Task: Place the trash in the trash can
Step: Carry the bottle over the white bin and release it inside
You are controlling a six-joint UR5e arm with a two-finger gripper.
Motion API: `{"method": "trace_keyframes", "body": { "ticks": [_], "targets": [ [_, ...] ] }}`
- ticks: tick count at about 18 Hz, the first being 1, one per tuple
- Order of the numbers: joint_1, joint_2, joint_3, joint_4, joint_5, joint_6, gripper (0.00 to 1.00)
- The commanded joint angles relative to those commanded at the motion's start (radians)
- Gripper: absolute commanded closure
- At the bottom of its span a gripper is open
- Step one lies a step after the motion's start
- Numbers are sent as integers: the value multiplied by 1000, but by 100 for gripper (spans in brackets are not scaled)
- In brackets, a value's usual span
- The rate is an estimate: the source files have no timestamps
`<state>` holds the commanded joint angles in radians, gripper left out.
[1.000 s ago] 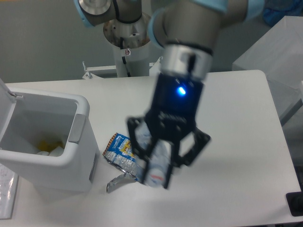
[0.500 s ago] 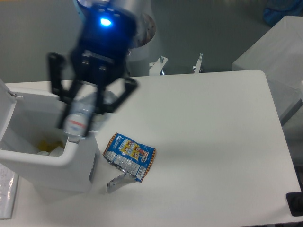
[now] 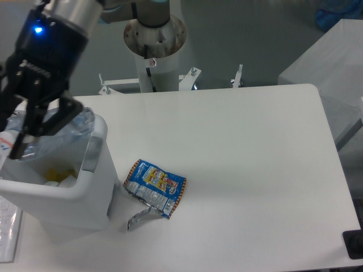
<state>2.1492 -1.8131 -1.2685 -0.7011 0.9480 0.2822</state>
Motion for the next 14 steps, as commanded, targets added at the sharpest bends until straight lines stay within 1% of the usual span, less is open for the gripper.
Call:
{"method": "trace_keyframes", "body": {
  "ticks": [4, 9, 10, 12, 13, 14],
  "targets": [
    [-23, -12, -25, 11, 2, 0, 66],
    [-29, -17, -112, 12, 0, 29, 64],
    [-31, -18, -117, 12, 0, 29, 62],
    [-31, -26, -115, 12, 2, 29, 62],
    [-31, -31, -114, 12, 2, 31, 59],
    [-31, -34, -114, 12, 0, 32, 48]
  ]
}}
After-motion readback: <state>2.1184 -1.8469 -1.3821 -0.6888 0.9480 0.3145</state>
